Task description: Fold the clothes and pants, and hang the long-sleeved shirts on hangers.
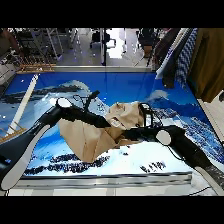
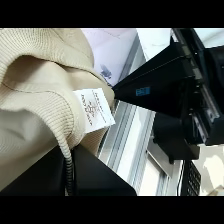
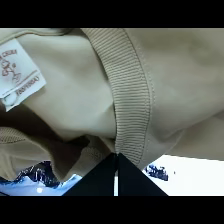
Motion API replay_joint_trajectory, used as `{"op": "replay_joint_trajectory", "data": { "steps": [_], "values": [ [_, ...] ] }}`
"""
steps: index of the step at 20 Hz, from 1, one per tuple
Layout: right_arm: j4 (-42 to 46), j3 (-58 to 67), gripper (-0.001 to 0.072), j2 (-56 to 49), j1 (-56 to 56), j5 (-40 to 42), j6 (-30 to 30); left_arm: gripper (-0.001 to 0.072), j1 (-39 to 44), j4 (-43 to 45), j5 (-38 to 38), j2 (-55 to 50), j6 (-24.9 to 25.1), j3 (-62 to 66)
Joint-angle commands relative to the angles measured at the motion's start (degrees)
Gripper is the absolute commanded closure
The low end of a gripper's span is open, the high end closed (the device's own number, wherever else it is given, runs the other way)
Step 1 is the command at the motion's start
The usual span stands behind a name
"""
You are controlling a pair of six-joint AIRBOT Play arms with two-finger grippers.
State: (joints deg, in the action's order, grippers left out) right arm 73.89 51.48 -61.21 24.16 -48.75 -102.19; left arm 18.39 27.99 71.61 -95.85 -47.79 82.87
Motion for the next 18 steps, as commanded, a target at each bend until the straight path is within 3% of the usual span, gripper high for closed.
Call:
{"op": "replay_joint_trajectory", "data": {
  "steps": [1, 3, 5, 8, 14, 16, 18],
  "values": [
    [1.92, 0.07, 0.0694, -1.03, -0.02, 0.94, -0.76, 0.0699, -0.28, -0.09, 0.66, 0.44, 0.00, 0.04],
    [6.25, 0.15, 0.0696, 0.00, -0.22, 0.79, -2.82, 0.0699, -1.31, 0.39, 0.61, 0.46, -0.76, 0.04],
    [8.81, 1.99, 0.0696, 2.43, -0.24, -0.79, -3.39, 0.0699, -3.82, 5.31, 0.57, 0.50, -5.33, 0.04],
    [9.14, 7.54, 0.0697, 7.43, -0.15, -1.62, -3.39, 0.0699, -9.11, 18.88, 0.83, 1.22, -19.41, 0.04],
    [8.52, 14.10, 0.0697, 7.85, 5.86, -0.70, -3.34, 0.0690, -8.59, 18.97, 0.63, 5.73, -22.73, 0.04],
    [8.41, 14.08, 0.0697, 7.67, 6.97, -0.79, -3.39, 0.0377, -7.50, 16.98, -0.07, 5.84, -23.39, 0.04],
    [8.46, 14.05, 0.0697, 7.45, 7.08, -0.79, -3.39, 0.0336, -7.39, 12.92, 0.15, 6.43, -23.10, 0.07]
  ]
}}
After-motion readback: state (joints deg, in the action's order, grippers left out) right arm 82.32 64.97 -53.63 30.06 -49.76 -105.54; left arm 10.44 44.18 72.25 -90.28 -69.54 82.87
